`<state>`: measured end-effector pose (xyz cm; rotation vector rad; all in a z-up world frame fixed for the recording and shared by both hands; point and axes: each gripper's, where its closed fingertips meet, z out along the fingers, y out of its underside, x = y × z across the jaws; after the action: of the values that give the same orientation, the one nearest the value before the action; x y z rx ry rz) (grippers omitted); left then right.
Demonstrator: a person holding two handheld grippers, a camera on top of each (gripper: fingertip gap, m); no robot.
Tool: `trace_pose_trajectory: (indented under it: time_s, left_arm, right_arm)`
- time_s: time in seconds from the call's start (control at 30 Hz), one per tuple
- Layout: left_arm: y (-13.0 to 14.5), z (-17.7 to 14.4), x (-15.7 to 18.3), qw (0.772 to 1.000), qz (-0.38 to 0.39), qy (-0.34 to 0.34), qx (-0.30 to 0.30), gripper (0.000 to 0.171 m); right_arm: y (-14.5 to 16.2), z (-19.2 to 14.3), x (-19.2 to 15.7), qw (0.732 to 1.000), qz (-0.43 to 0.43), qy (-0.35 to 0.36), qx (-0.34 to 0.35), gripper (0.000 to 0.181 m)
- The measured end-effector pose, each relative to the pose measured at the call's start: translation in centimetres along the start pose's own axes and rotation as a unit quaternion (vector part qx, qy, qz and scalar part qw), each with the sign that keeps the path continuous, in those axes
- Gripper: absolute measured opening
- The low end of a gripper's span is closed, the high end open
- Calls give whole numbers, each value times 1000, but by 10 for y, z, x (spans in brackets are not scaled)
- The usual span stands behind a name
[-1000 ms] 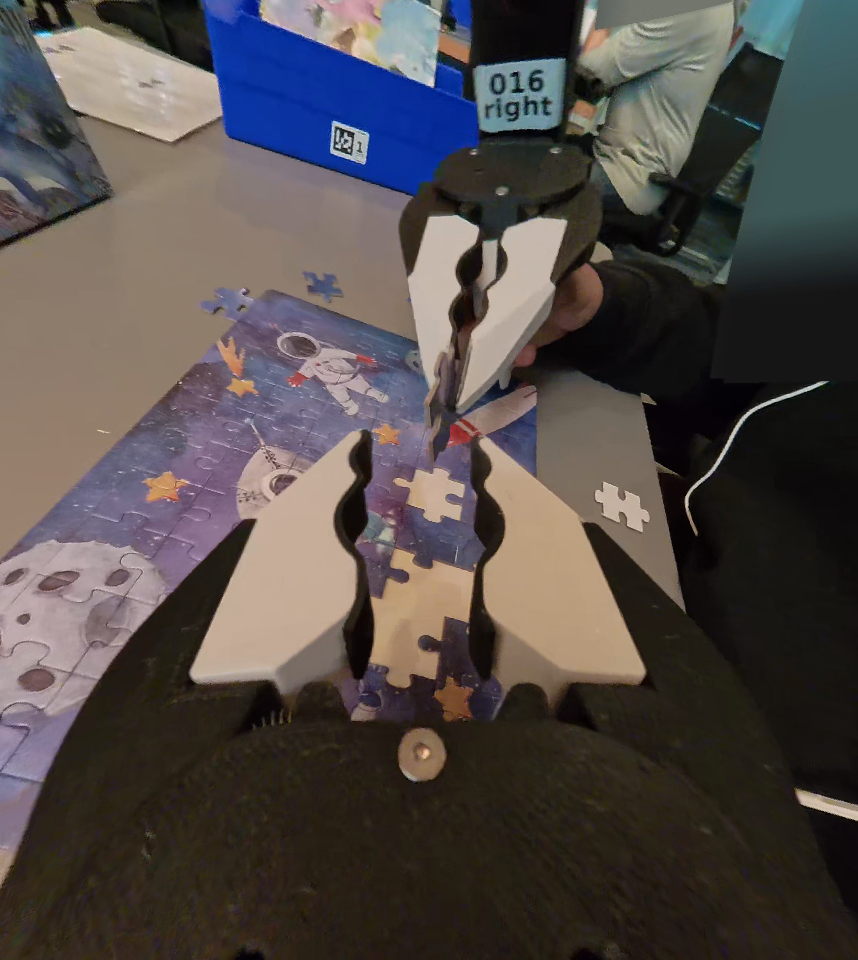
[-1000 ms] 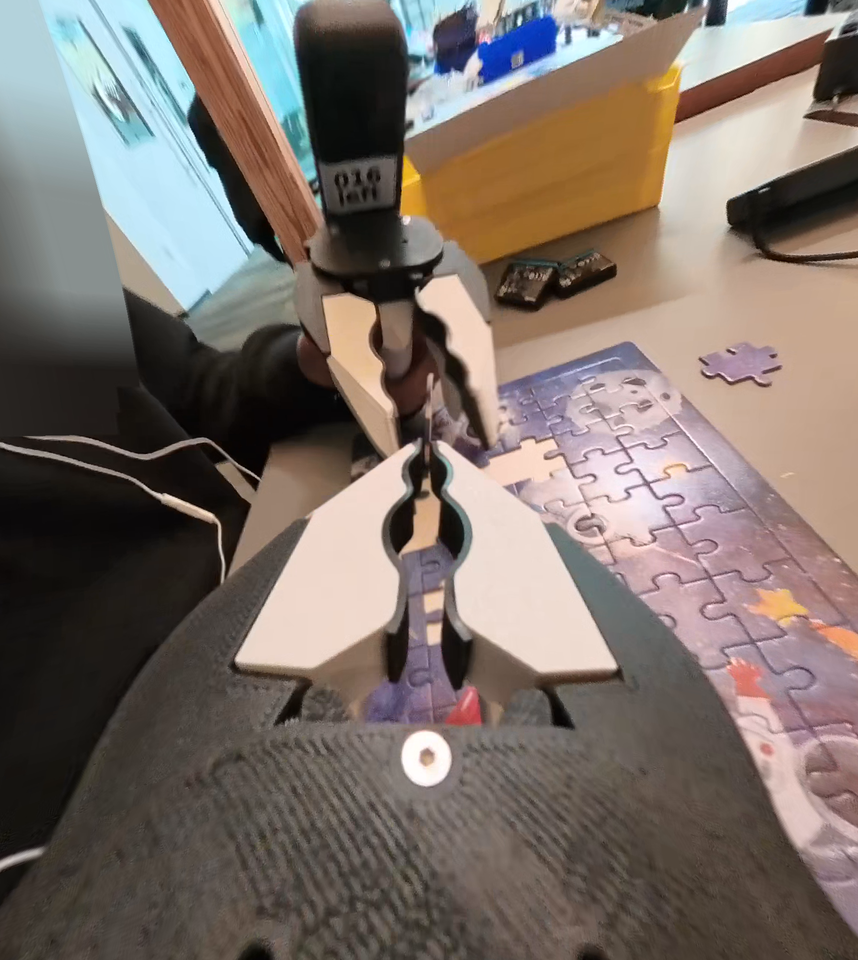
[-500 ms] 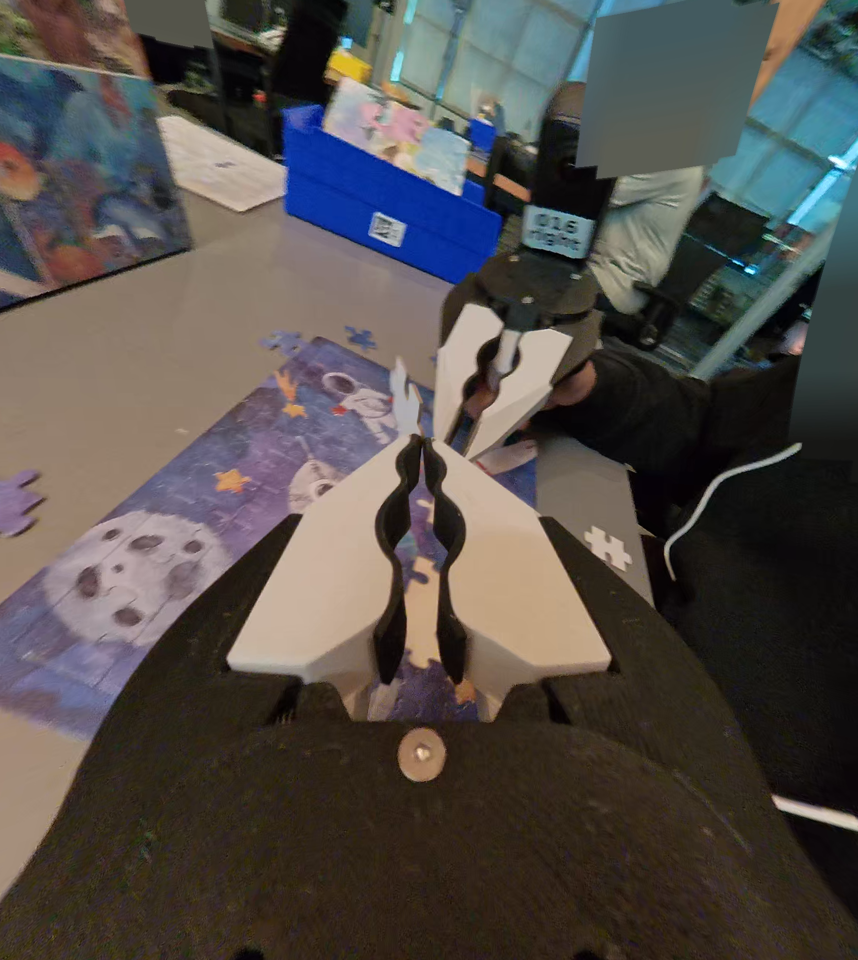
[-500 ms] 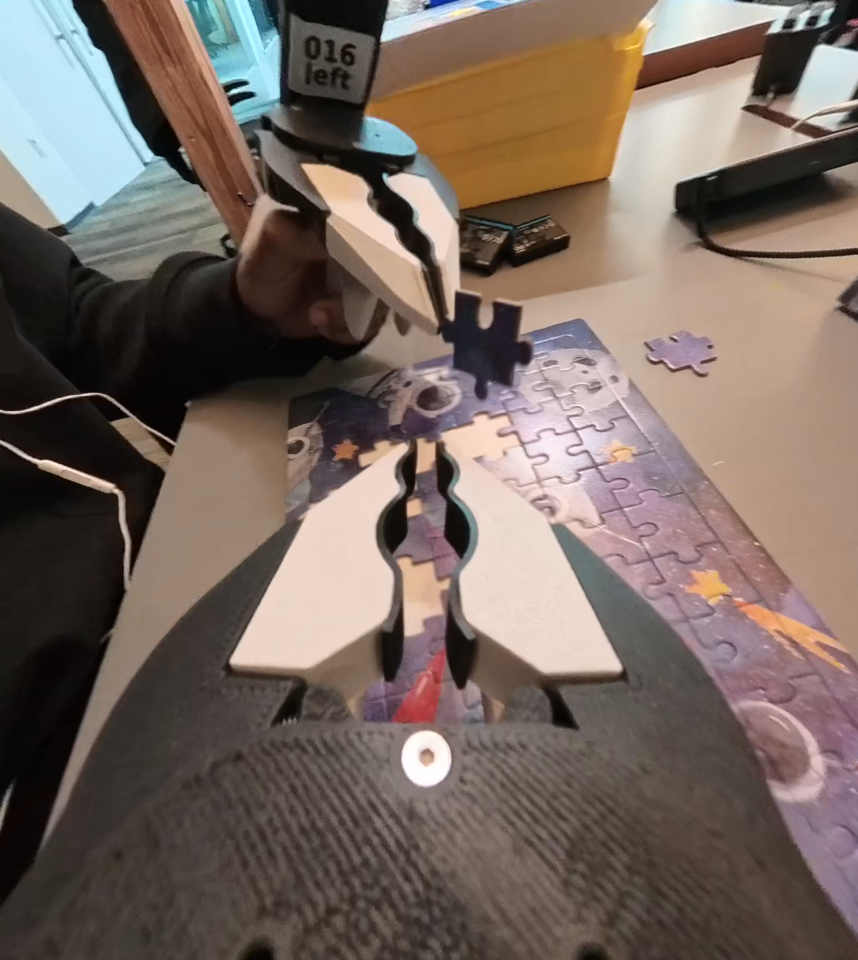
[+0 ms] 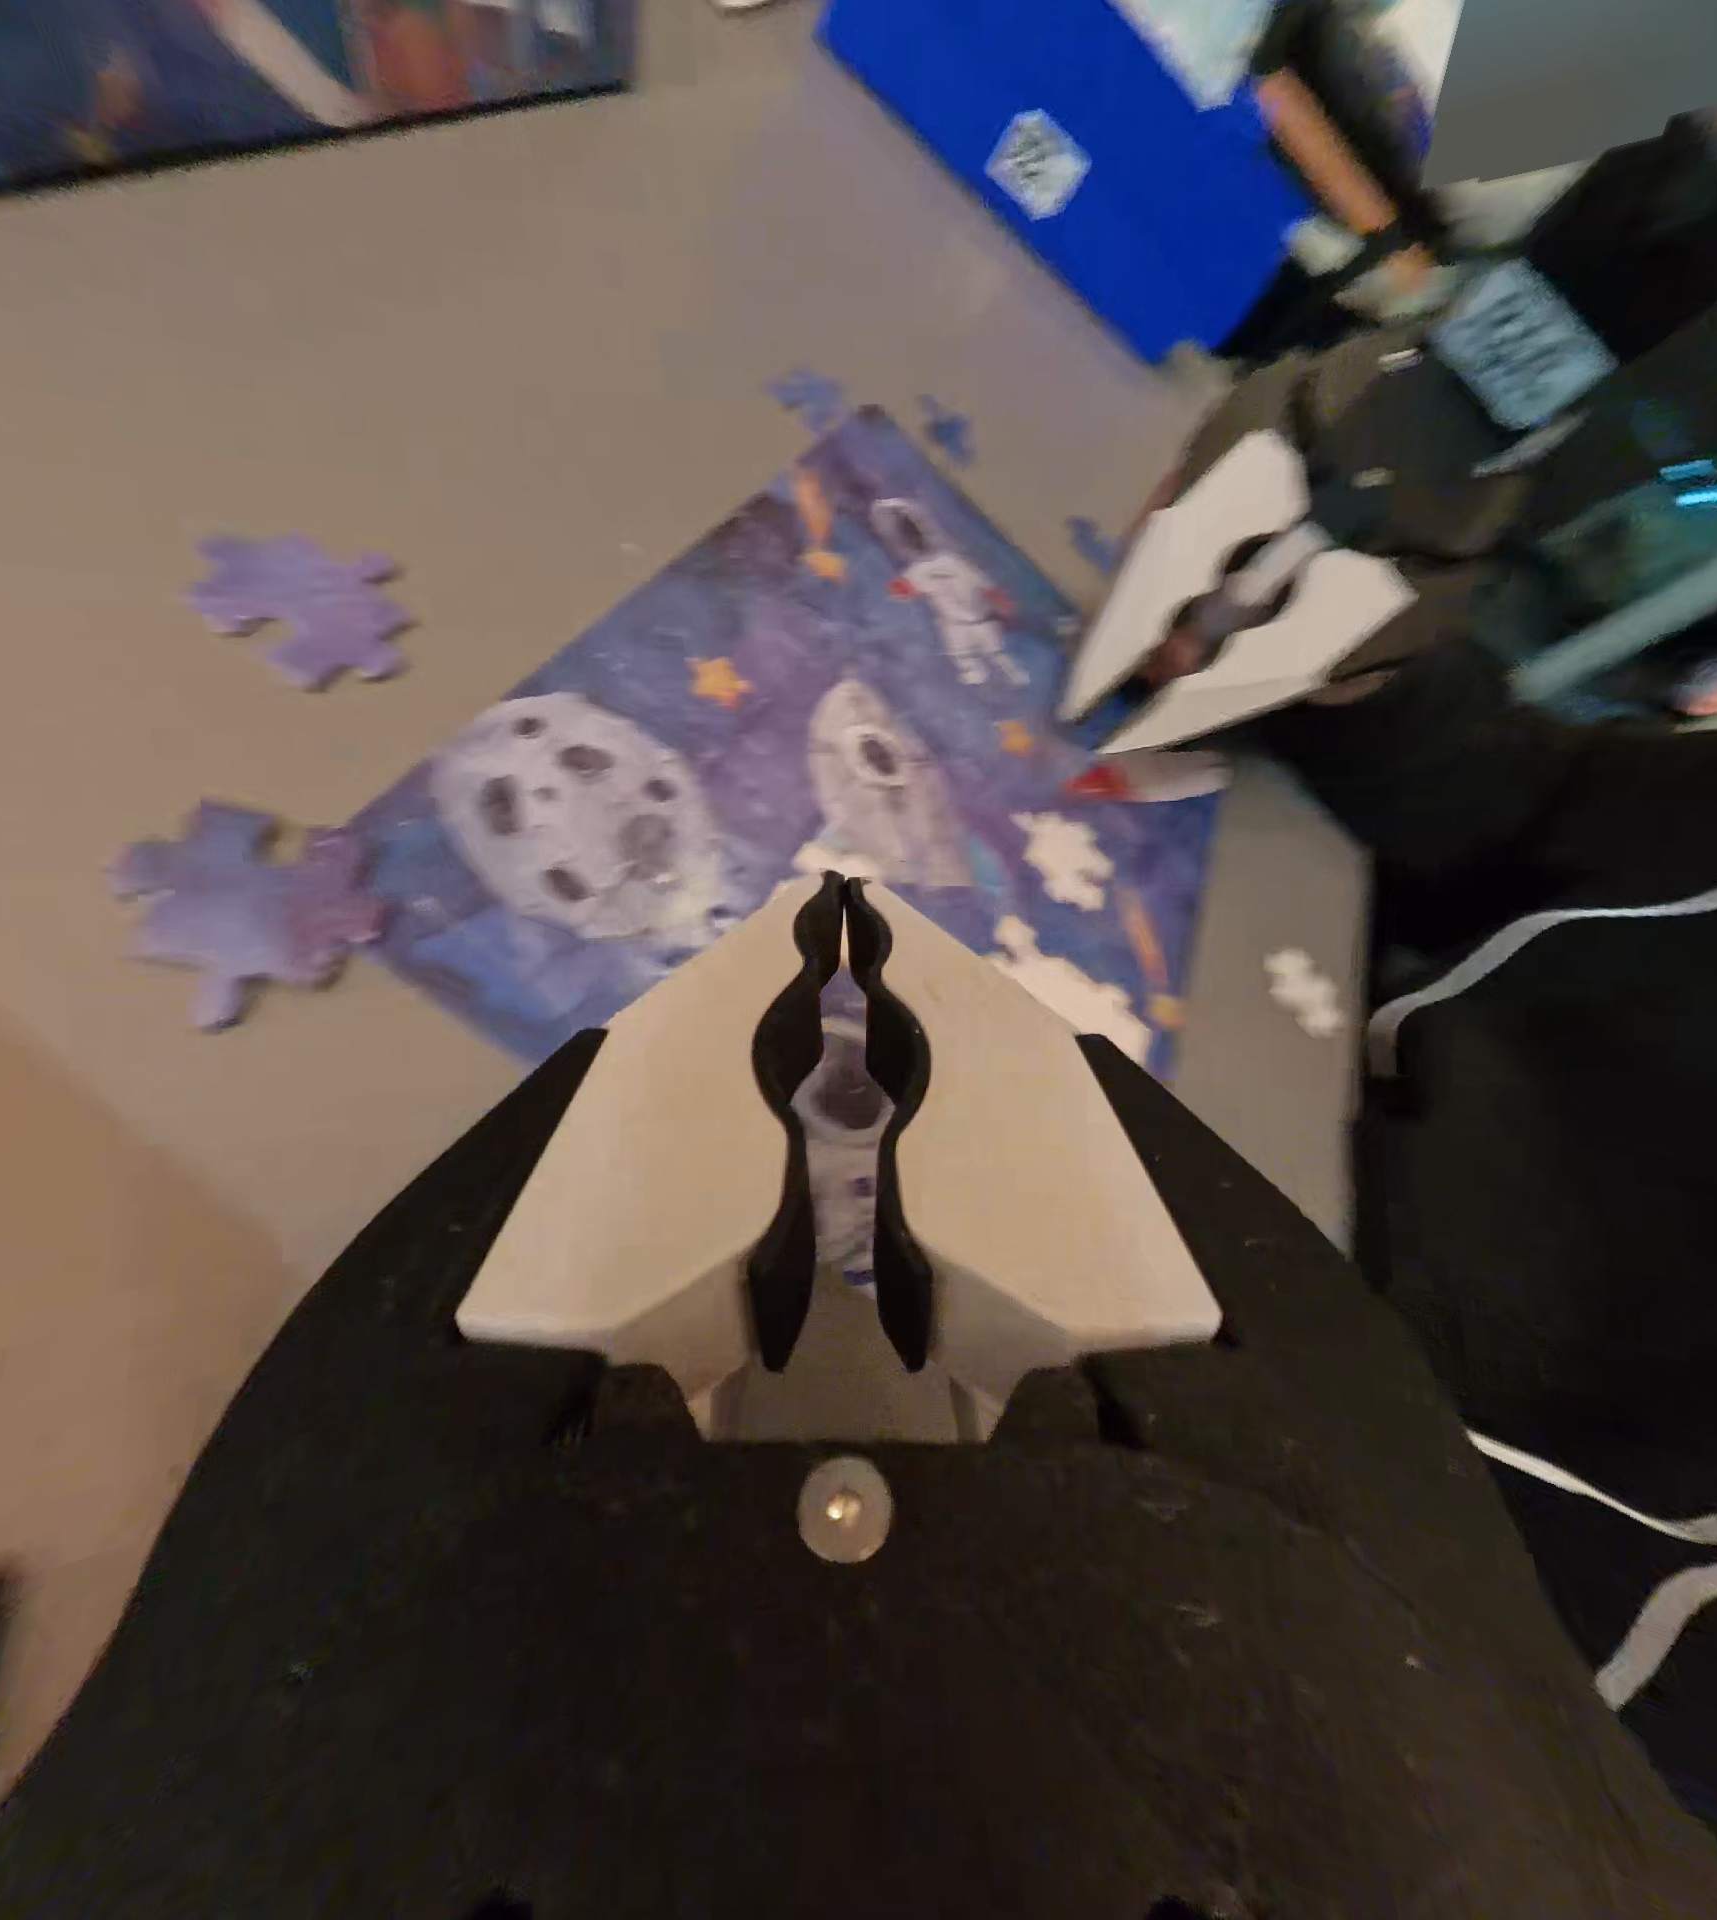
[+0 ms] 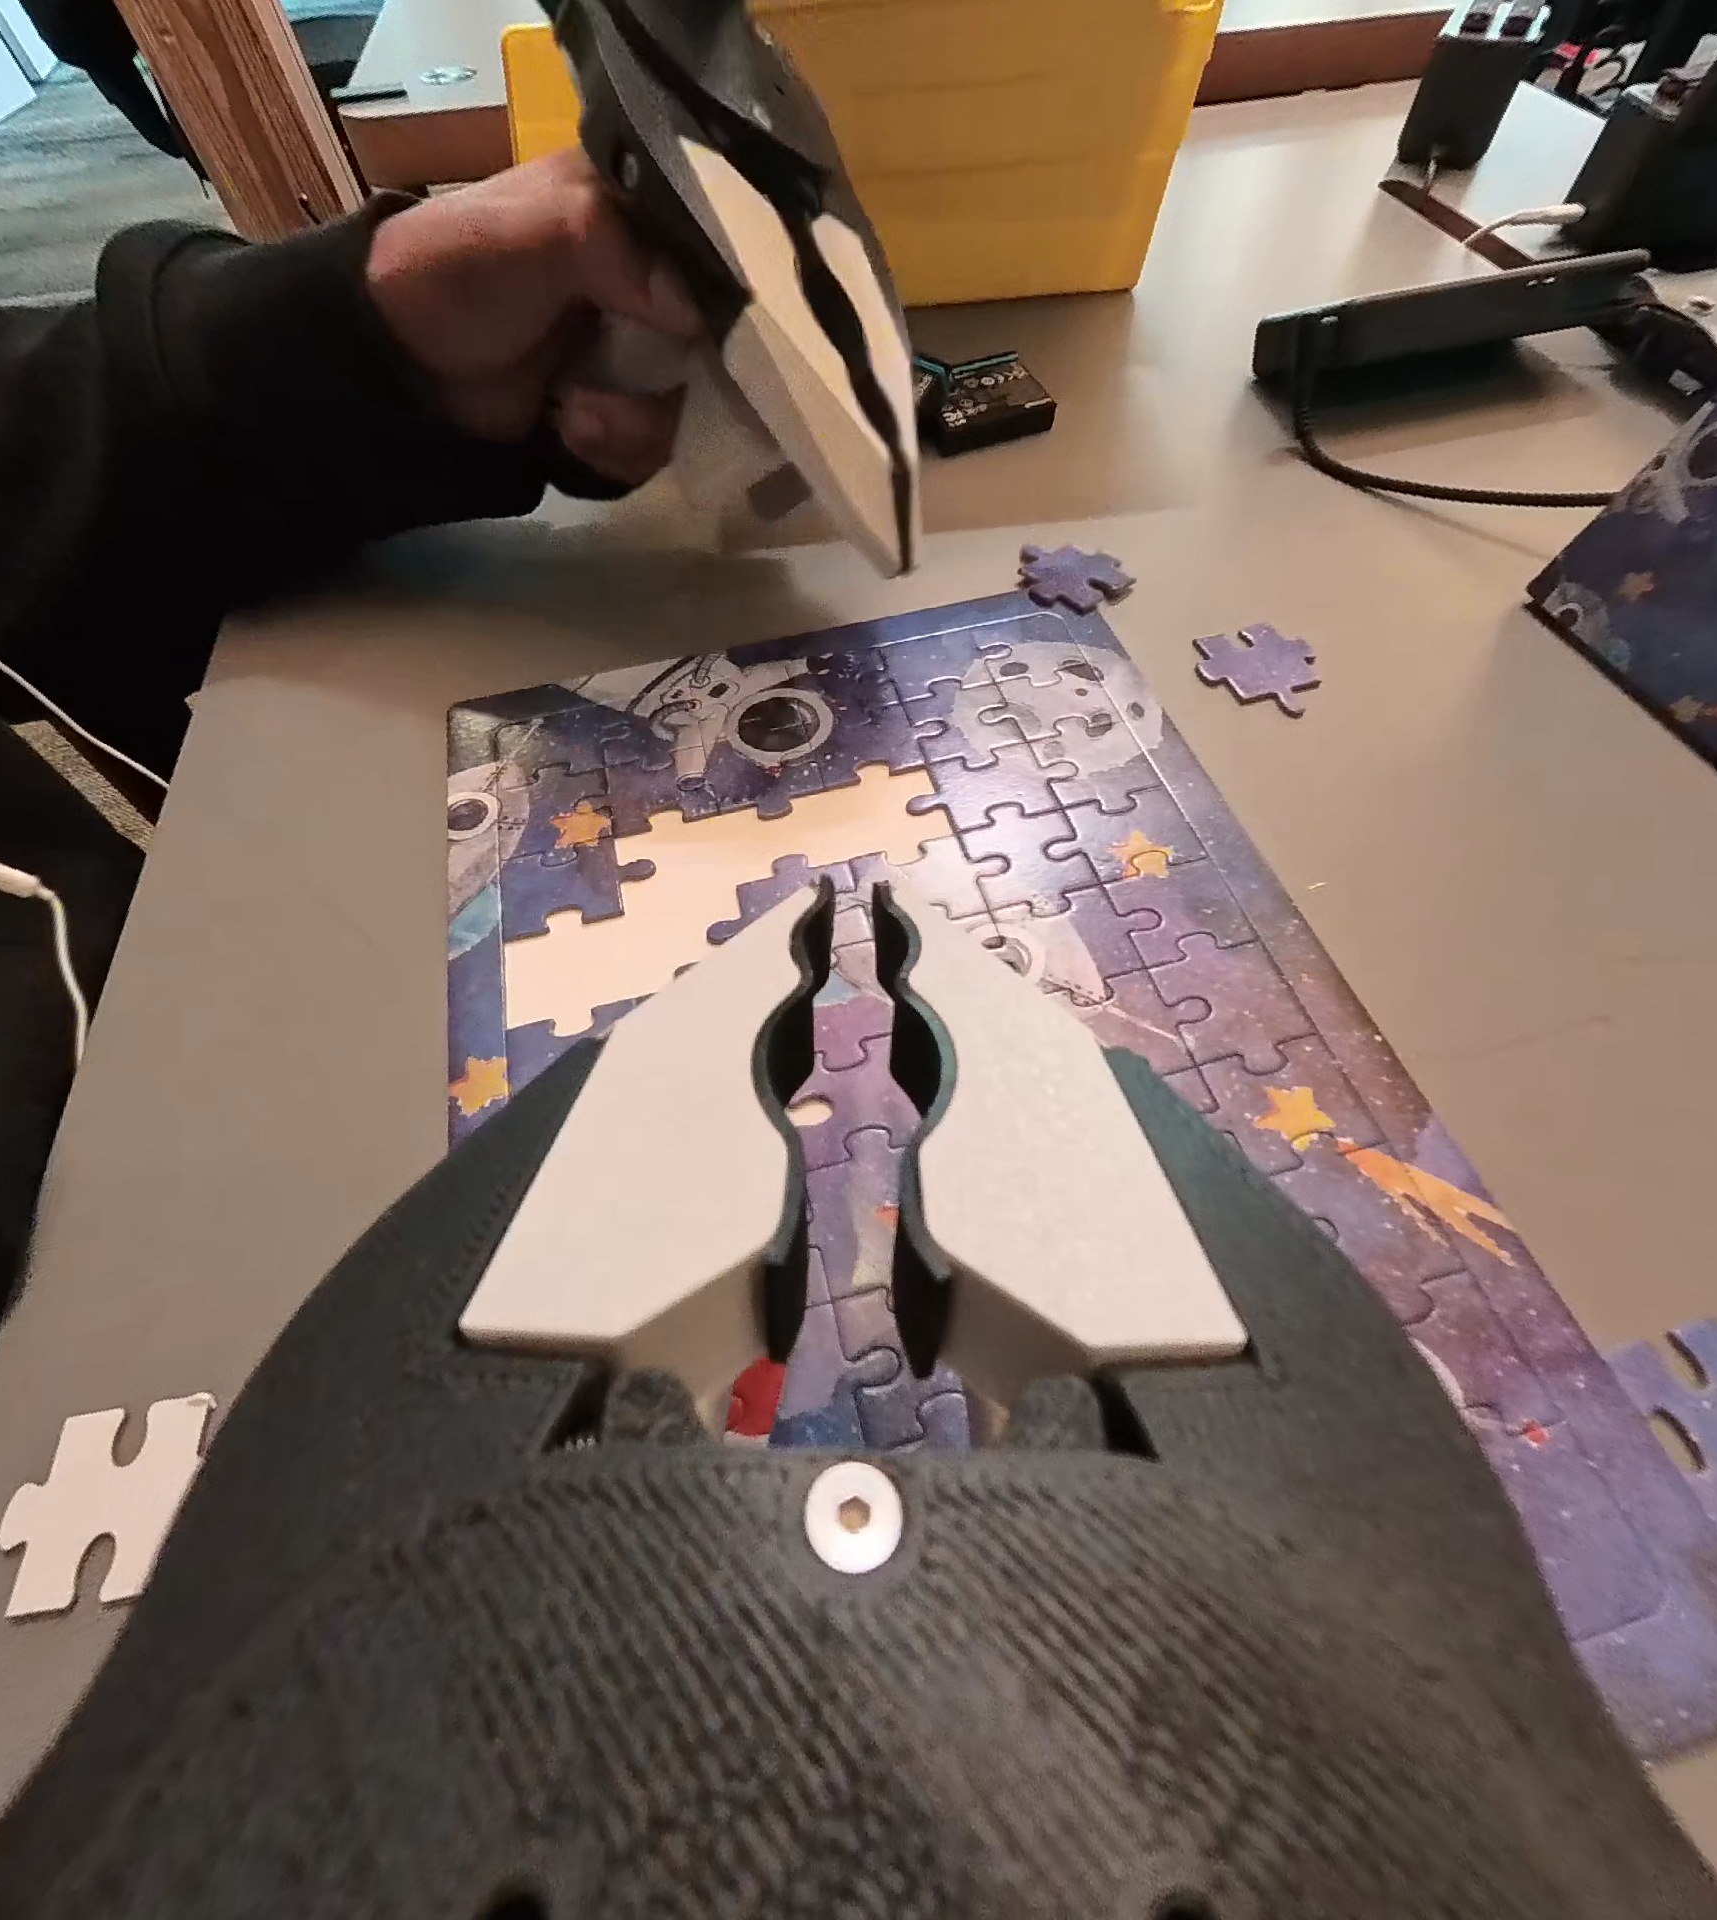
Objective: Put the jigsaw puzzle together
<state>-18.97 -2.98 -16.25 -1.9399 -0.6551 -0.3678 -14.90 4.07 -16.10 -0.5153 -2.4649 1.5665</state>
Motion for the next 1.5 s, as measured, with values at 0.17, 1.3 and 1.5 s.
trace_pose_trajectory:
  time_s: [0.17, 1.3, 1.5]
  left_arm:
    - [-6, -27, -60, 975, 45, -217, 20, 21]
    - [12, -24, -92, 949, 69, -307, -33, 0]
    - [4, -29, -87, 943, 99, -316, -7, 0]
  right_arm:
    - [-2, -1, -1, 1000, 2, -4, 6, 5]
    - [-29, -46, 35, 992, -11, 99, 82, 4]
    - [-23, -123, 99, 955, -55, 280, 74, 3]
